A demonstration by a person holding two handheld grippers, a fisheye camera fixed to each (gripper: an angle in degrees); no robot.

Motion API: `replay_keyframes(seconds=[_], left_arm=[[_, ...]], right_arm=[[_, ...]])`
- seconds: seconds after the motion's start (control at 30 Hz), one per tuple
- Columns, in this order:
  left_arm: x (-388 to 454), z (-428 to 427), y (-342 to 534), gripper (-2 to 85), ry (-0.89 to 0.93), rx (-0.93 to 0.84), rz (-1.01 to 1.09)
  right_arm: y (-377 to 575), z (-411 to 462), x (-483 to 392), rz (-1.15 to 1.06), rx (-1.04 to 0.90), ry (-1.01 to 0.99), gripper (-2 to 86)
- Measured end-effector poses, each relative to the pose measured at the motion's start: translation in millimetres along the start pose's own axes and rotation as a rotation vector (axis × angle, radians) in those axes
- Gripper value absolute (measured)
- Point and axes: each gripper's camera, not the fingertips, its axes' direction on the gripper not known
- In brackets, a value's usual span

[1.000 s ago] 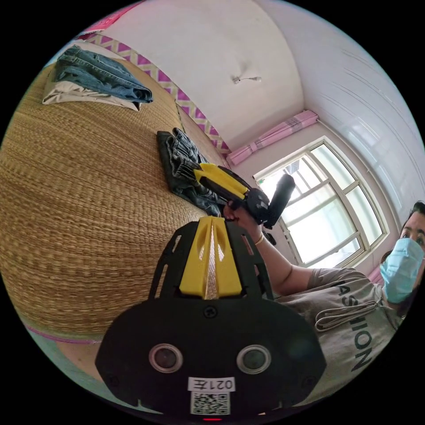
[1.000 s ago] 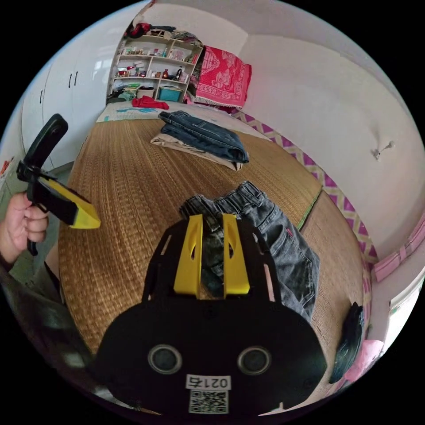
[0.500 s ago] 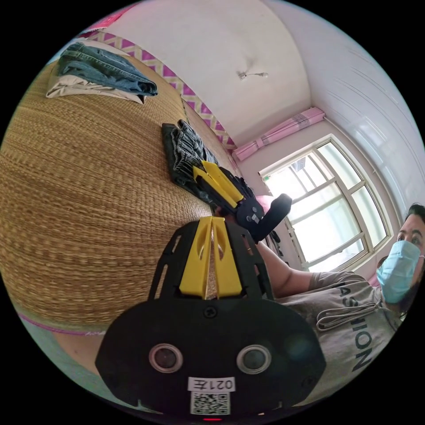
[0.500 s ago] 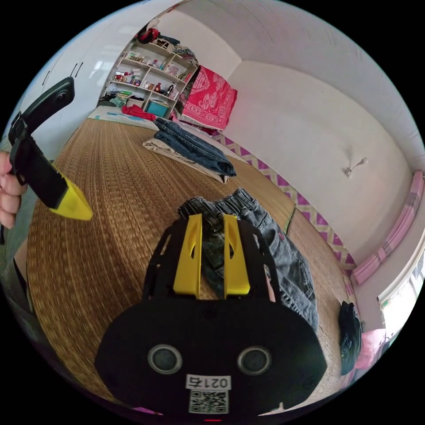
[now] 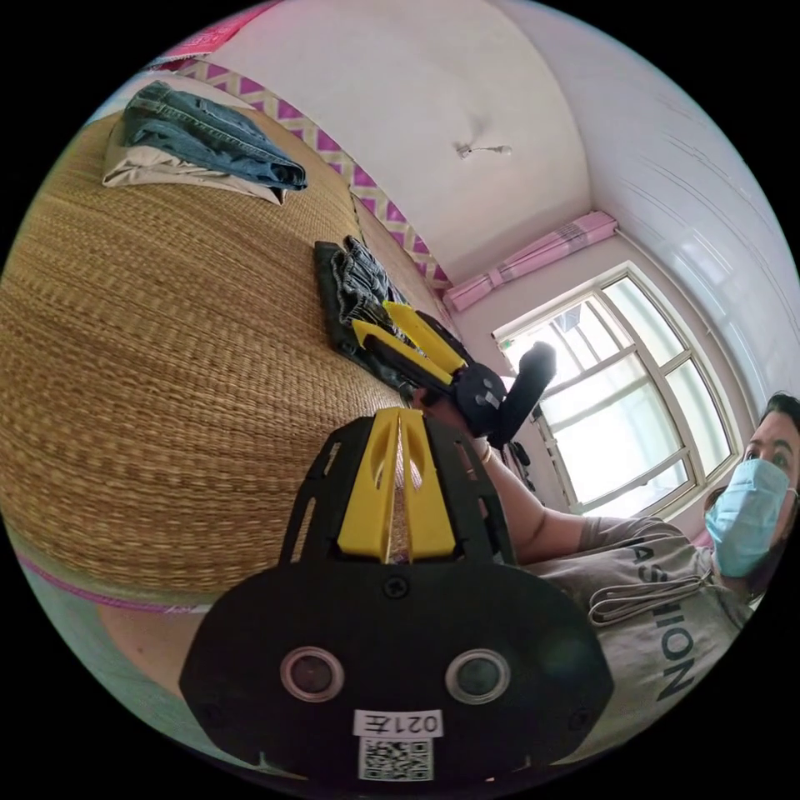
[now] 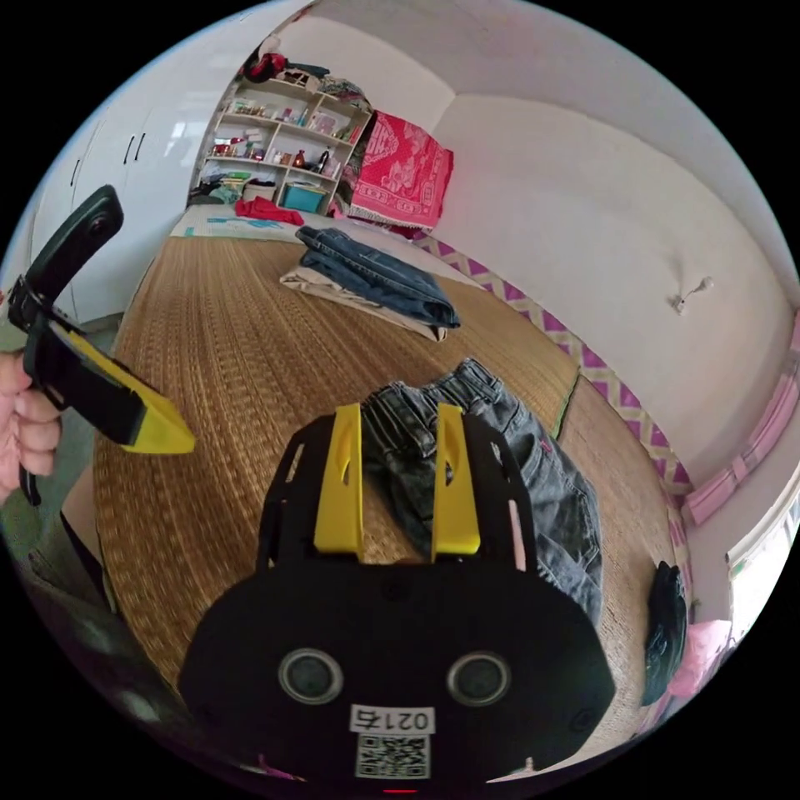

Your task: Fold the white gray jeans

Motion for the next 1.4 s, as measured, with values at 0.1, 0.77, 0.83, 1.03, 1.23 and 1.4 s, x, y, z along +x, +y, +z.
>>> replay_keyframes(seconds=[0.1,0.77,0.83,1.03,1.23,1.4], left_arm=[[1.6,2.8,-1.5,-1.0,0.004,0.004,-0.006],[110.1,169.5,-80.6,0.2,0.027,-0.059,0.305],[118.2,206.3,-99.1,3.1,0.060,-0.111,0.297],[176.9,328.0,-142.7,5.9,-0.041,-0.288,0.445],[249.1,424.9,-151.2,6.9,-0.188,-0.387,0.717],[265.6,486.6,-154.7,8.0,-0.242,-0.459,0.751]], right_arm=[[8.9,27.4,-3.4,-0.012,-0.034,0.011,10.6],[360.4,-138.1,366.6,0.962,0.114,0.221,3.0],[421.5,-119.8,382.7,1.076,0.056,0.193,3.4],[548.3,-71.4,391.2,1.297,-0.066,0.047,3.7],[520.5,-102.3,351.8,1.016,0.174,0.038,-0.4],[474.0,-33.1,329.7,0.793,-0.054,-0.032,-0.9]])
